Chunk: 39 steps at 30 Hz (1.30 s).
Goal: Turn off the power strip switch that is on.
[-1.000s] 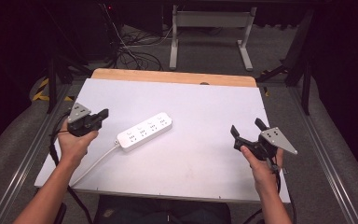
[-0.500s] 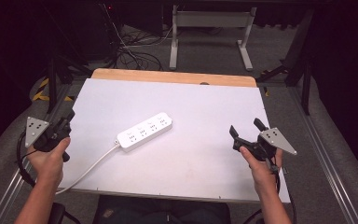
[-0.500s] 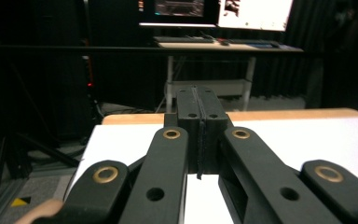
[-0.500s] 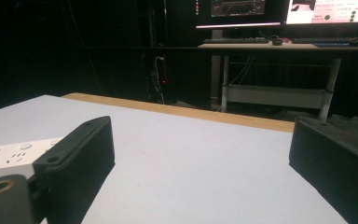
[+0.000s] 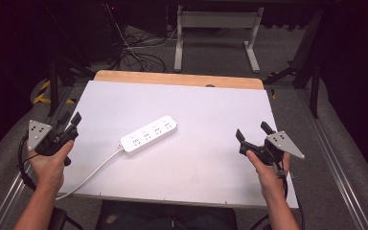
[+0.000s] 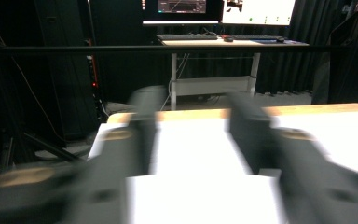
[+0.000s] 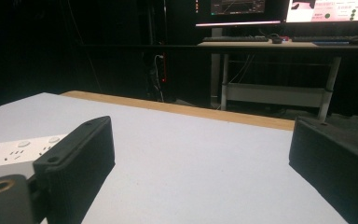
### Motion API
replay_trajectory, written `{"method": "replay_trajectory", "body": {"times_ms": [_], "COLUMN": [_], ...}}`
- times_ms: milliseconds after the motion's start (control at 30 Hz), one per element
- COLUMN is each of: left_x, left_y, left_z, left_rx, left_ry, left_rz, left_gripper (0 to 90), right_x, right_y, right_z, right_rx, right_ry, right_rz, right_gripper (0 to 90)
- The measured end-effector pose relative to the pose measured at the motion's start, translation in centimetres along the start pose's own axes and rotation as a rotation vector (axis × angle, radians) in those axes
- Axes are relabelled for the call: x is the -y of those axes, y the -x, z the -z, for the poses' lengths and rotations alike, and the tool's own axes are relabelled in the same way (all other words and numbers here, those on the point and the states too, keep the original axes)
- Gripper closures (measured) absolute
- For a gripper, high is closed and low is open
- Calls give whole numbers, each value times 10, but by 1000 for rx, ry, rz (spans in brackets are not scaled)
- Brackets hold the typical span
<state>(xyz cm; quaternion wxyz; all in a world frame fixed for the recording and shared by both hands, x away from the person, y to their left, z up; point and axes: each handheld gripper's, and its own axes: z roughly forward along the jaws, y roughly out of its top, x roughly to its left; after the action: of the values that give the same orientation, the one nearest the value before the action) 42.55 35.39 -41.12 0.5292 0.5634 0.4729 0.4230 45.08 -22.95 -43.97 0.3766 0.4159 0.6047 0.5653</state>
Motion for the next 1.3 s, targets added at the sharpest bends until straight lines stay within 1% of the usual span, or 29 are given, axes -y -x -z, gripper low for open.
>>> {"method": "replay_trajectory", "body": {"times_ms": [33, 67, 100, 133, 167, 200, 267, 467, 567, 733, 833, 867, 1000, 1233, 1300], "left_x": [0, 0, 0, 0, 0, 0, 0, 1, 1, 3, 4, 5, 3, 4, 4], "left_y": [0, 0, 2, 2, 3, 3, 3, 1, 0, 1, 0, 0, 0, 1, 2], "left_z": [-1, -1, -2, -2, -2, -2, -2, -2, -2, -2, 0, 1, 4, 0, 0], "left_rx": [41, 41, -1, -1, -4, -9, -19, -17, -10, 16, 21, 22, 20, 29, 35], "left_ry": [-13, -13, -14, -14, -11, -7, -8, -15, -21, -29, -33, -37, -26, -33, -30], "left_rz": [-15, -15, -30, -30, -29, -31, -25, -23, -18, -17, -23, -22, -17, -30, -28], "left_gripper": [276, 227, 160, 83, 83, 41, 50, 37, 40, 54, 54, 56, 59, 62, 62], "right_x": [0, 0, 0, 0, 0, 0, 0, -1, 0, -1, -2, -2, -2, -1, -1], "right_y": [0, 0, 0, 0, 0, 0, 0, -1, -1, -1, -2, -4, -6, -2, -2], "right_z": [0, 0, 0, 0, 0, 0, 0, 0, -1, 0, -2, -3, -2, -1, -1], "right_rx": [1, 0, 1, -1, -1, -1, -1, -2, -1, 2, 2, 0, -4, 6, 6], "right_ry": [-2, -3, -2, 1, 1, 1, 2, 2, -1, 1, 0, -8, -7, -8, -9], "right_rz": [1, -2, -2, -1, -1, 1, -1, 0, 0, 0, 9, 13, 17, 16, 15], "right_gripper": [72, 72, 72, 72, 72, 72, 72, 72, 72, 73, 72, 73, 72, 72, 72]}}
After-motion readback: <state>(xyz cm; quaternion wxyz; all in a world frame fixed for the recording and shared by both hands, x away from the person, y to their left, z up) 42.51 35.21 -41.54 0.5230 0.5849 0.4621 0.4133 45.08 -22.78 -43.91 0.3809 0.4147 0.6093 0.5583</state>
